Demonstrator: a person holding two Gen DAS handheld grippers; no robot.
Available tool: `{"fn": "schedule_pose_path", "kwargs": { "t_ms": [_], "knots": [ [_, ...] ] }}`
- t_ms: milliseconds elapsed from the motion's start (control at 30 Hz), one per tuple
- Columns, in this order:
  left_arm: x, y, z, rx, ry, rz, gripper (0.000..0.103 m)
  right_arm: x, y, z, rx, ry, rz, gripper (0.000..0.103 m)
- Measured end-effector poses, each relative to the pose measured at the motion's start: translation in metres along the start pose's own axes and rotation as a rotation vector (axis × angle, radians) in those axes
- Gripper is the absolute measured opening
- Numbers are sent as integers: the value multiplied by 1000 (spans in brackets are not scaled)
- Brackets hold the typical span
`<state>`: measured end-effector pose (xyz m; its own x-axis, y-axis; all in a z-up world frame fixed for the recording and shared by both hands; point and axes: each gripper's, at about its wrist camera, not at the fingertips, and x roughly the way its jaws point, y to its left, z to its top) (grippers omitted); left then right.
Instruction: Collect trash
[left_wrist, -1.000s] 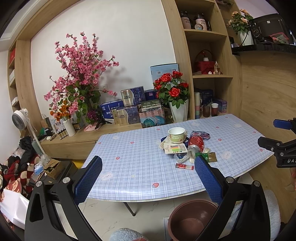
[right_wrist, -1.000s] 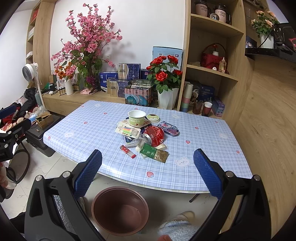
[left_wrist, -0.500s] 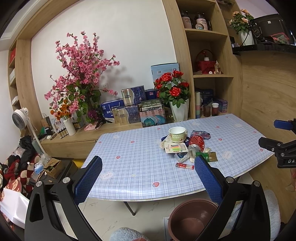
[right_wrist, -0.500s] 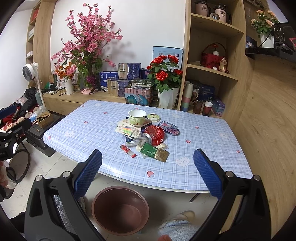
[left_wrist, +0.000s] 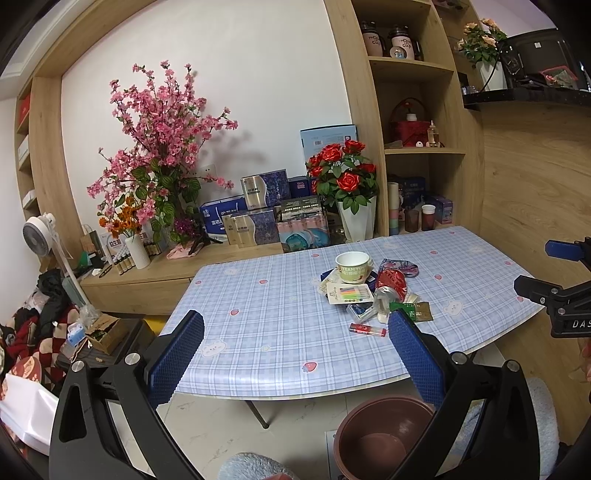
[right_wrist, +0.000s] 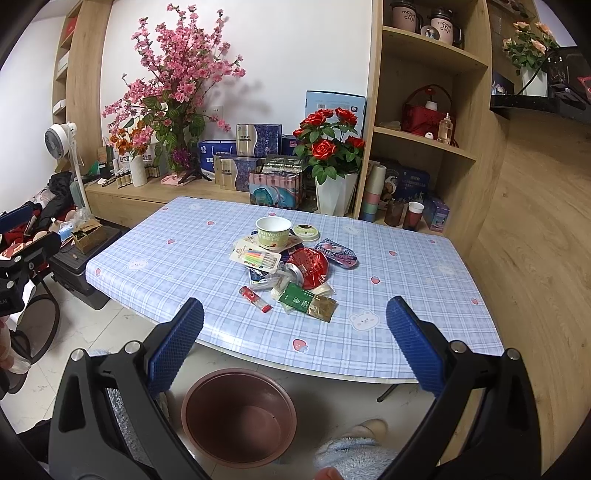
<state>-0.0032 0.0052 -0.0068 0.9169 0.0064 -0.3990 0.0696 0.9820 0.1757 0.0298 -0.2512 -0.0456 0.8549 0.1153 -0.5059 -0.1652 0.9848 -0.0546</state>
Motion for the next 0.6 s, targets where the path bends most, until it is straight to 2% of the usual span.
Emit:
{"fn": "schedule_pose_path", "kwargs": {
  "t_ms": [333, 400, 600],
  "knots": [
    [0, 0, 1, -1, 2, -3, 98, 1, -1, -1, 0, 1, -2, 97],
    [2, 3, -10, -2, 4, -3, 98, 0, 0, 0, -2, 1, -1, 97],
    [14, -3, -11, 5, 8, -13, 98, 3, -6, -1, 15, -4, 5, 97]
  ]
}}
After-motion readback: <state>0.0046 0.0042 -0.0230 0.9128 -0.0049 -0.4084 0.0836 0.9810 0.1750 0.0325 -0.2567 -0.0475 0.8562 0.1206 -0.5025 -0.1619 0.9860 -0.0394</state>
